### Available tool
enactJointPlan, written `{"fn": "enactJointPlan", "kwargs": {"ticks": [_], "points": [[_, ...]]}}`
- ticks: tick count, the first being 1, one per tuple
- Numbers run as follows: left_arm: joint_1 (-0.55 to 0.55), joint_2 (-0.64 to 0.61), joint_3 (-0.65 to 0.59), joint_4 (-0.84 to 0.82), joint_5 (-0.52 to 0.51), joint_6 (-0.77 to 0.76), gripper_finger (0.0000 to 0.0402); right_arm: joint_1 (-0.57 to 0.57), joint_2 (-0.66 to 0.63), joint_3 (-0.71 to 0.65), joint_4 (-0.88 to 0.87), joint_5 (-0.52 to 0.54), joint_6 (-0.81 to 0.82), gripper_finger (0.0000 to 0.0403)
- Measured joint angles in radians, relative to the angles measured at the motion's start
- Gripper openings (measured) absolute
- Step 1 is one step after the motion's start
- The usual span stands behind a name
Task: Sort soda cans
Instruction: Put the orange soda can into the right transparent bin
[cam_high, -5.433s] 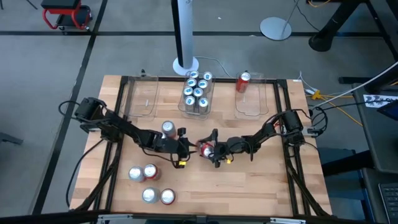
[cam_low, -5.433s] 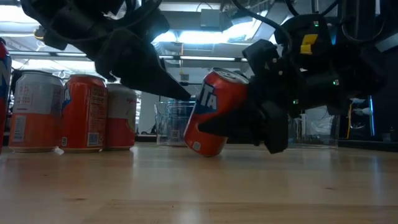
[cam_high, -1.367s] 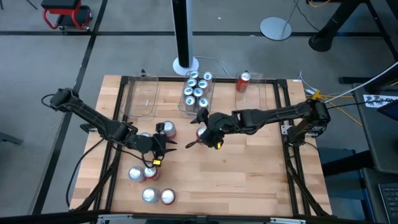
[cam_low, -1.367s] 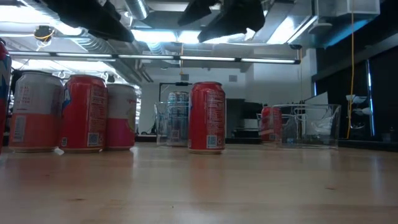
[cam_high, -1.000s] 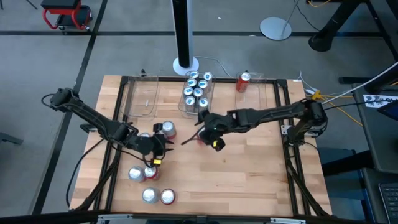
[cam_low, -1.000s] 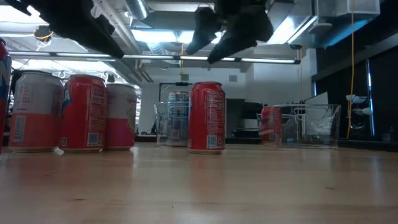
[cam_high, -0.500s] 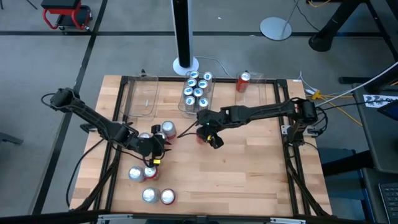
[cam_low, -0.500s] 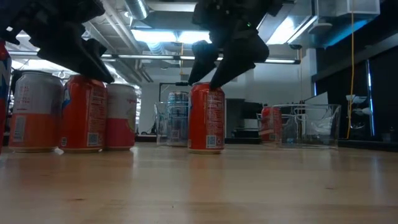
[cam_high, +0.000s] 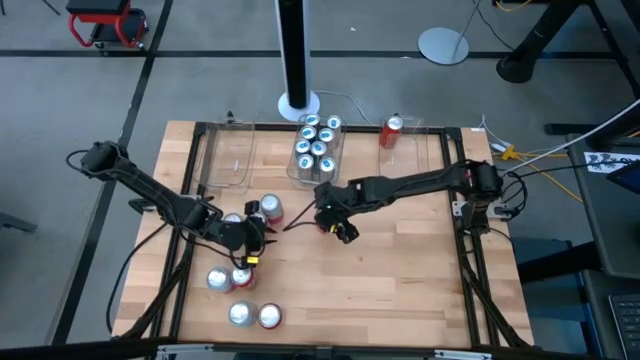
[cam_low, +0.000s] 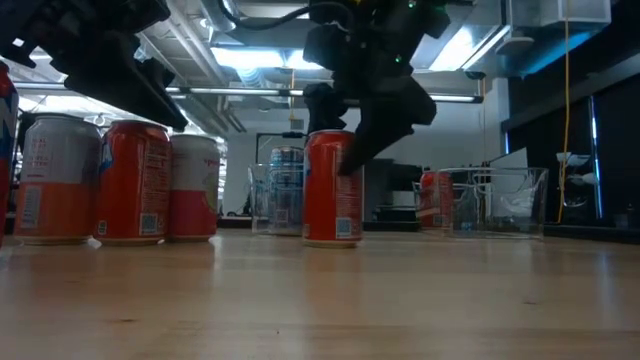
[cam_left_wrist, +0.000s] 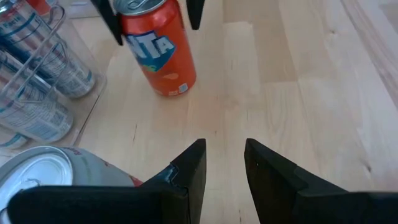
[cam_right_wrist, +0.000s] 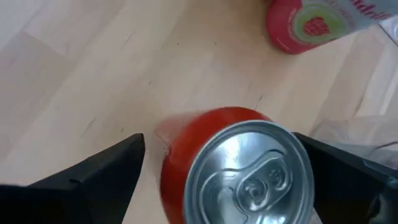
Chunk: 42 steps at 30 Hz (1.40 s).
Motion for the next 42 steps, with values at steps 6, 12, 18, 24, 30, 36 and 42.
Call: {"fn": "enactJointPlan", "kwargs": {"ticks": [6,12,18,24,30,36,42], "points": [[0.000,0.000,0.000,0.001,0.000,0.000,0.0102,-0.001,0.005,0.000,0.014,-0.005,0.001,0.0324],[0.000,0.000,0.000,0.002,0.000,0.000,0.0102,-0.001,-0.001,0.002,0.010,-0.002,-0.024,0.0306],[0.000,0.000,0.000,0.000,0.000,0.000,0.0102,0.001,-0.087,0.015,-0.028,0.040,-0.050,0.0306],[0.000,0.000,0.001,-0.002,0.000,0.000,0.0102,0.001,-0.224,0.014,-0.182,0.124,-0.042,0.0306],[0.000,0.000,0.001,-0.007,0.000,-0.001,0.0102,-0.008,-0.387,0.014,-0.418,0.348,0.025,0.0306],[0.000,0.000,0.001,-0.002,0.000,0.000,0.0102,-0.070,-0.530,0.014,-0.597,0.523,0.086,0.0306],[0.000,0.000,0.001,0.002,0.000,0.000,0.0102,-0.222,-0.609,0.014,-0.643,0.591,0.080,0.0306]]}}
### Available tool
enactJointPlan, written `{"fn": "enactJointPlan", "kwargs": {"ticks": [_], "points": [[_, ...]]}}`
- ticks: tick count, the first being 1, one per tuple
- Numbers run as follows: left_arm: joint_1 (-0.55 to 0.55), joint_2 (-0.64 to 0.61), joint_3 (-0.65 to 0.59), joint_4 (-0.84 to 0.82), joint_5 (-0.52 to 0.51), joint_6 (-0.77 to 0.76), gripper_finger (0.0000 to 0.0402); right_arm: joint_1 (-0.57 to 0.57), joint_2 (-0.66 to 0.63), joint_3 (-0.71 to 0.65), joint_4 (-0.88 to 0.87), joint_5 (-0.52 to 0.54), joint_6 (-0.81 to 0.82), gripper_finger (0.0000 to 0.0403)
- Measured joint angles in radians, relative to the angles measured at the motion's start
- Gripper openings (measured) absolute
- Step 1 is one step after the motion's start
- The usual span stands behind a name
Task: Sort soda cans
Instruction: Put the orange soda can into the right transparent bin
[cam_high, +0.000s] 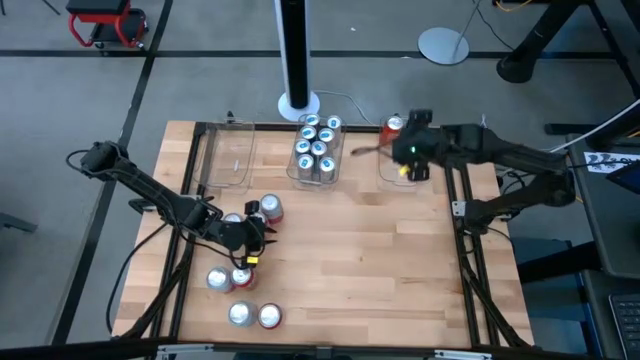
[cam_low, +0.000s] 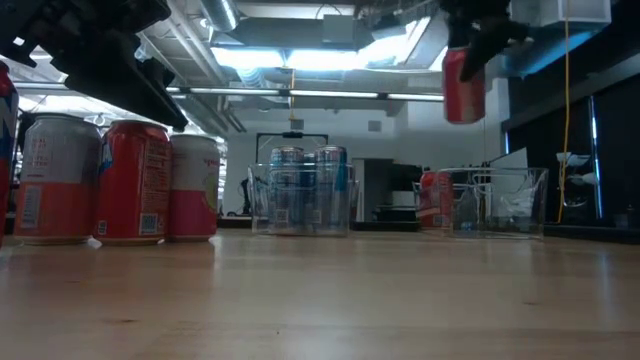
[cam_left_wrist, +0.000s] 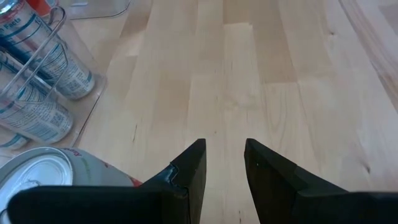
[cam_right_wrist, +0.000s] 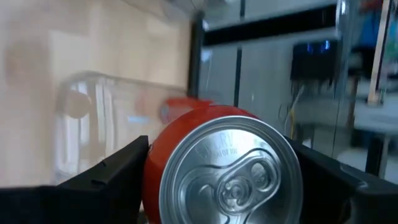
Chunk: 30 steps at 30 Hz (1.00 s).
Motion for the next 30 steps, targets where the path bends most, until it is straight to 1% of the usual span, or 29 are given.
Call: {"fn": "enactJointPlan", "kwargs": {"ticks": [4,7,11,16,19,23,30], "points": [[0.000,0.000,0.000,0.000,0.000,0.000,0.0102,-0.129,-0.004,-0.030,0.024,-0.016,-0.042,0.0306],[0.000,0.000,0.000,0.000,0.000,0.000,0.0102,-0.235,-0.004,-0.082,0.074,-0.048,-0.077,0.0306],[0.000,0.000,0.000,-0.001,0.000,0.002,0.0102,-0.364,-0.004,-0.169,0.213,-0.107,-0.134,0.0306],[0.000,0.000,0.000,-0.001,0.000,0.008,0.0102,-0.508,-0.004,-0.290,0.393,-0.233,-0.182,0.0306],[0.000,0.000,0.000,-0.002,0.000,0.010,0.0102,-0.571,-0.004,-0.366,0.495,-0.288,-0.185,0.0306],[0.000,0.000,0.000,-0.001,0.000,0.020,0.0102,-0.635,-0.003,-0.458,0.576,-0.357,-0.183,0.0306],[0.000,0.000,0.000,0.000,0.000,0.025,0.0102,-0.693,-0.003,-0.579,0.727,-0.380,-0.184,0.0306]]}}
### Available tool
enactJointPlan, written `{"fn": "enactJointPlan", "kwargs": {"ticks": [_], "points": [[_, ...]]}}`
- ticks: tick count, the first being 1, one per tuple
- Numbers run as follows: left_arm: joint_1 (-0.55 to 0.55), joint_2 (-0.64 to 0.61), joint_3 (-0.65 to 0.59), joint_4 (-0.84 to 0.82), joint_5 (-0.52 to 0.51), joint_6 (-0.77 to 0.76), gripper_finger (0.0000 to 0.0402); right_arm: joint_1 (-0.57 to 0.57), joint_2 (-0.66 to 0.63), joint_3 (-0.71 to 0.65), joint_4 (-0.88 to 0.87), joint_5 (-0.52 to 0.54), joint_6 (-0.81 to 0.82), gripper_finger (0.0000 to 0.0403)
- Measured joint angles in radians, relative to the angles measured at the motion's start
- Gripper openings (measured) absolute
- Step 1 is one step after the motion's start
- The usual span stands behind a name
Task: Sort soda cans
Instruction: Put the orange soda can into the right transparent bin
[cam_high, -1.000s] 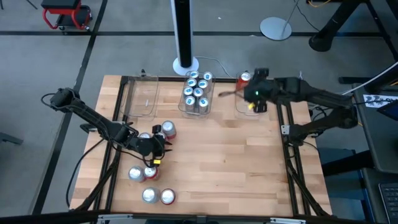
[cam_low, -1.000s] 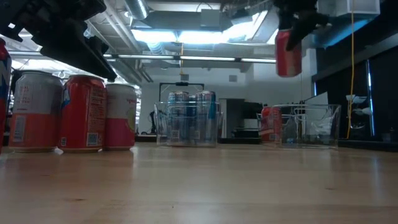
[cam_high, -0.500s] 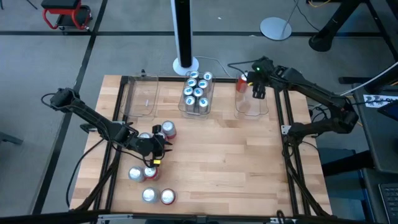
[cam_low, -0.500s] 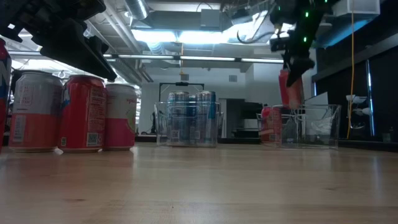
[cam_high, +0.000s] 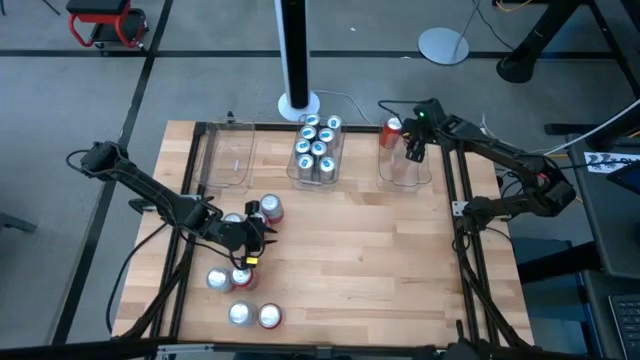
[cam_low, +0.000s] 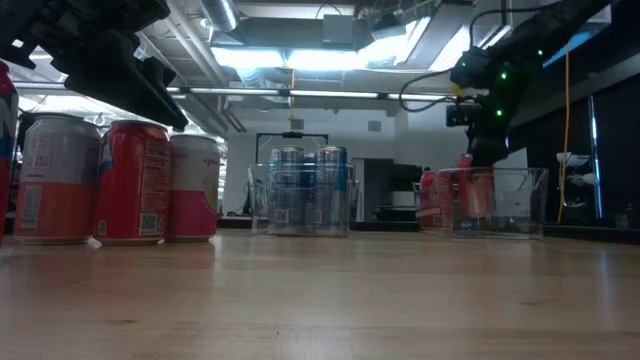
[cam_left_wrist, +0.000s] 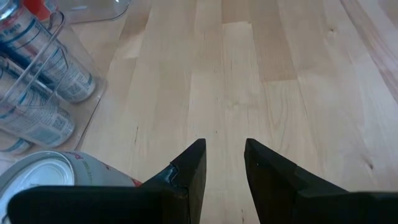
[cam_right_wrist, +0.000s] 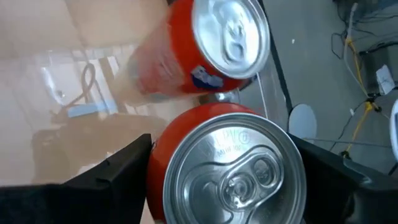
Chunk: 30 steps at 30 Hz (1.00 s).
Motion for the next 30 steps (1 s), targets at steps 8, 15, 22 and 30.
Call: {"fn": "enactJointPlan", "kwargs": {"ticks": [8,15,22,30], "points": [[0.000,0.000,0.000,0.000,0.000,-0.002,0.0102,-0.056,0.000,-0.086,0.108,-0.036,0.002,0.0306],[0.000,0.000,0.000,0.000,0.000,-0.006,0.0102,-0.057,0.015,-0.117,0.179,-0.020,0.006,0.0306],[0.000,0.000,0.000,0.000,0.000,-0.016,0.0102,-0.054,0.026,-0.118,0.178,0.005,0.002,0.0377],[0.000,0.000,0.000,0.000,0.000,-0.016,0.0102,-0.054,0.026,-0.109,0.177,0.030,-0.008,0.0341]]}}
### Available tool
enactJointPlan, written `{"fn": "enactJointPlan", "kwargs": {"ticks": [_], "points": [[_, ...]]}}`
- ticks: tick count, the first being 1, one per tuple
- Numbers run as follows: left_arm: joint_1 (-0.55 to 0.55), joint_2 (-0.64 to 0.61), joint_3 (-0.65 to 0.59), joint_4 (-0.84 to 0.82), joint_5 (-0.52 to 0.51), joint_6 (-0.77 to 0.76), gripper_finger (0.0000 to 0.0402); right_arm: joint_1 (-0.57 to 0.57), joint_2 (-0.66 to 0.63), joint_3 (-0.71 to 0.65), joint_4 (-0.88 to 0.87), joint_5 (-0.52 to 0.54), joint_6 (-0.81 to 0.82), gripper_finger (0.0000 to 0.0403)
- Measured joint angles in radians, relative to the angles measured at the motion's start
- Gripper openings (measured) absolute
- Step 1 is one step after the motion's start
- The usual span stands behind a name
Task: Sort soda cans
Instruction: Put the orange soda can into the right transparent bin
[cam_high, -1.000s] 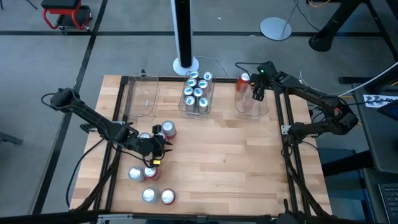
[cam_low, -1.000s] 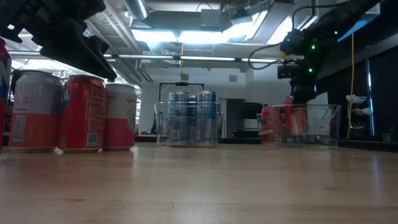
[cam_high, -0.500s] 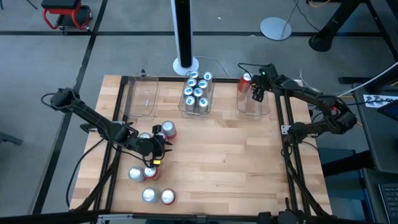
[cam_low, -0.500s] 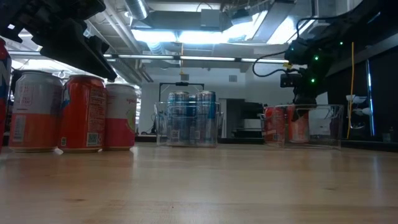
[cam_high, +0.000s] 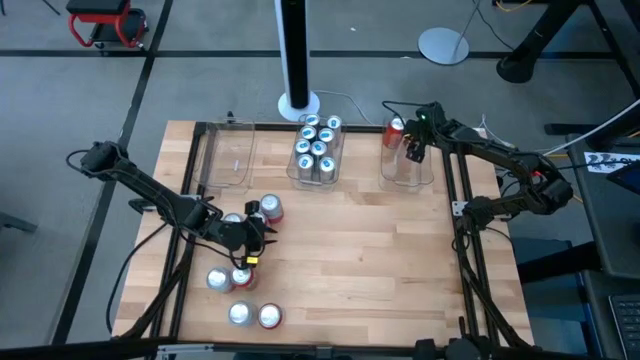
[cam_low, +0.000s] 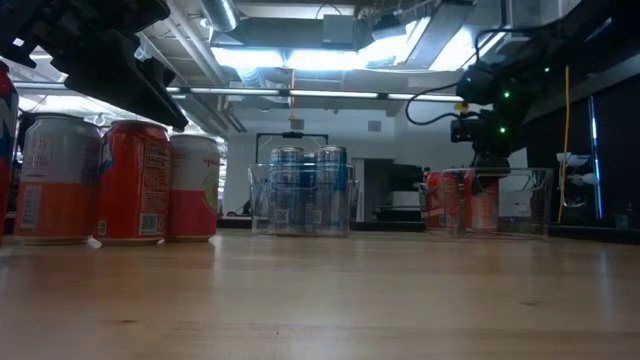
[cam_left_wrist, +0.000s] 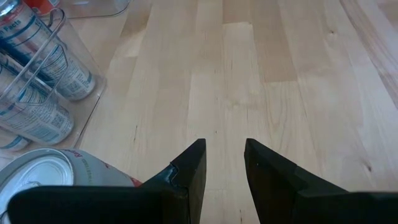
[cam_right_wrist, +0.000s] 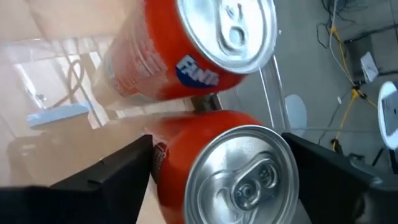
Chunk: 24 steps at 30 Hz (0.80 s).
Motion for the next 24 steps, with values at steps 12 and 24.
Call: {"fn": "enactJointPlan", "kwargs": {"ticks": [12,24], "points": [[0.000,0.000,0.000,0.000,0.000,0.002,0.0102,0.002,-0.014,0.220,-0.304,-0.058,-0.035,0.0349],[0.000,0.000,0.000,-0.001,0.000,0.013,0.0102,0.070,-0.014,0.385,-0.444,-0.046,-0.055,0.0351]]}}
